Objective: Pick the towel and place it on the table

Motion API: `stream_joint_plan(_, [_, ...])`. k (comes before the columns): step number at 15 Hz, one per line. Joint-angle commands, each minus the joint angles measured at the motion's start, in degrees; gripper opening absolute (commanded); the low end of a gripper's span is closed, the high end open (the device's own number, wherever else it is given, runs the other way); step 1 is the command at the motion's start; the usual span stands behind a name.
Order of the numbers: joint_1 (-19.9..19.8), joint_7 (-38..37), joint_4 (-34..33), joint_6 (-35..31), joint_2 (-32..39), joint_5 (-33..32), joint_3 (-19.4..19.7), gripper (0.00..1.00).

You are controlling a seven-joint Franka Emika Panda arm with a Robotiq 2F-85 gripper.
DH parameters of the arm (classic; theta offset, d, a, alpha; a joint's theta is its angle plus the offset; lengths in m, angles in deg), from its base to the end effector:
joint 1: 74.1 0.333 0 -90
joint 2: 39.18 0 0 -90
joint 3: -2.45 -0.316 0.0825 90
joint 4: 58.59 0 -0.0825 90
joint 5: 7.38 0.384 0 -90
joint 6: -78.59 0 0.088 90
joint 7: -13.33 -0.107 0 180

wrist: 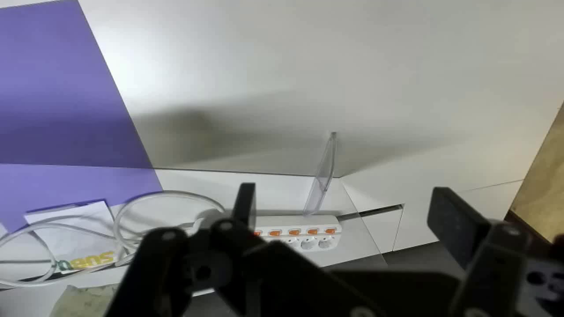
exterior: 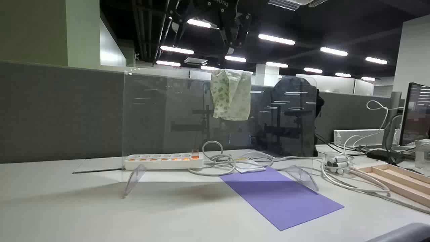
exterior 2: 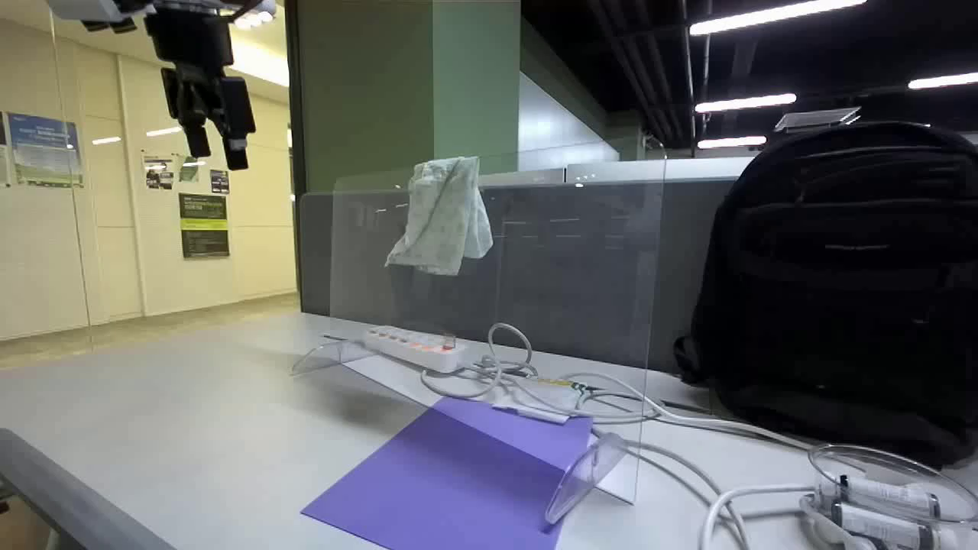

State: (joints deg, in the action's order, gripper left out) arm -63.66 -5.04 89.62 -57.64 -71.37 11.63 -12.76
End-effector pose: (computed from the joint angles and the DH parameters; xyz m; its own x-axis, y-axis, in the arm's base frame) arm 0.3624 0.1820 0.4723 0.9583 -0.1189 0.2598 -0.0522 -0.9668 -0.2500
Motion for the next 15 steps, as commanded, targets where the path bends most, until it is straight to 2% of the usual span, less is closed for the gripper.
stream_joint_plan(1, [0.66,-0.41,-0.08,0.09,0.1,-0.59,0.67,1.0])
stream_joint_plan(11, [0.66,-0.41,-0.08,0.09,0.11,-0.59,0.67,1.0])
stream_joint_plan(15, [-0.53,-1.31,-0.47,-5.6,1.81,-0.95,0.28,1.0])
